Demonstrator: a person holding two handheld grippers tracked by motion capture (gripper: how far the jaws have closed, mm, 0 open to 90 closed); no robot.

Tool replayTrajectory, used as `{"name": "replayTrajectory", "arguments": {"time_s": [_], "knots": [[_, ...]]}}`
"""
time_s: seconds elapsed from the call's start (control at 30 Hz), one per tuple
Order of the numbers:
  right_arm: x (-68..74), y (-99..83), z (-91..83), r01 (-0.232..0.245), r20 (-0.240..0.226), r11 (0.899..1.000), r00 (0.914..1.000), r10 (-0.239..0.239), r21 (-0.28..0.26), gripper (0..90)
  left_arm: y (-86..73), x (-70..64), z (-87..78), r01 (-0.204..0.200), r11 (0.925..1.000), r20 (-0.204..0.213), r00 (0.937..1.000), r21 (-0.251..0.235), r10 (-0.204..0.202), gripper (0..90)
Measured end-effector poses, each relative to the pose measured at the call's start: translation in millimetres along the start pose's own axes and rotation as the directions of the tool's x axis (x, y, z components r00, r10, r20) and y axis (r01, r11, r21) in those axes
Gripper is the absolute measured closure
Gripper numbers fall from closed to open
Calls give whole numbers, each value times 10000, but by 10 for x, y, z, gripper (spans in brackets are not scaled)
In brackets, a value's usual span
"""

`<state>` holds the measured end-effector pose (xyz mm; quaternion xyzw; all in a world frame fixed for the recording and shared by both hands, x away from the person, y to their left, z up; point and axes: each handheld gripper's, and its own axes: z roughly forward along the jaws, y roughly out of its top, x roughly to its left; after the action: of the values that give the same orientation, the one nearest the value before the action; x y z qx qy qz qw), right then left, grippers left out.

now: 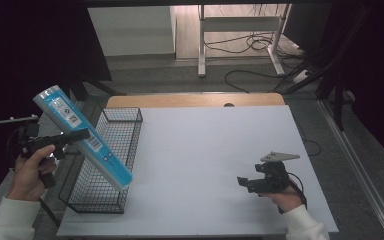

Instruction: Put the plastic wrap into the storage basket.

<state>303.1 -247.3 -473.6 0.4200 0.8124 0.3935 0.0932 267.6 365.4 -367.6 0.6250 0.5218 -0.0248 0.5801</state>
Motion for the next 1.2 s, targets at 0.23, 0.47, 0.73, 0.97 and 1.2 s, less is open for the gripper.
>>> {"name": "replayTrajectory", "arguments": {"time_s": [0.23, 0.47, 0.73, 0.97, 1.2], "knots": [[-14, -1, -6, -62, -85, 10000, 9999, 62, 3, 117, 29, 44, -89, 70, 10000, -313, 9995, 69, -68, 320], [2, -4, 14, 55, -202, 9999, 9998, -52, 115, 117, 47, 121, -115, 6, 9995, -919, 9958, 325, 24, 320], [3, -7, 21, 100, -189, 9999, 9998, -97, 141, 117, 20, 236, -40, 272, 9978, -1199, 9926, 598, -198, 320], [-10, -10, 22, 54, -164, 9998, 9999, -51, 165, 117, 7, 278, -41, 233, 9958, -1531, 9882, 891, -95, 320], [10, -15, 47, 158, -213, 9994, 9997, -152, 291, 117, -64, 348, 109, 331, 9847, -1909, 9816, 1711, 2, 320]]}}
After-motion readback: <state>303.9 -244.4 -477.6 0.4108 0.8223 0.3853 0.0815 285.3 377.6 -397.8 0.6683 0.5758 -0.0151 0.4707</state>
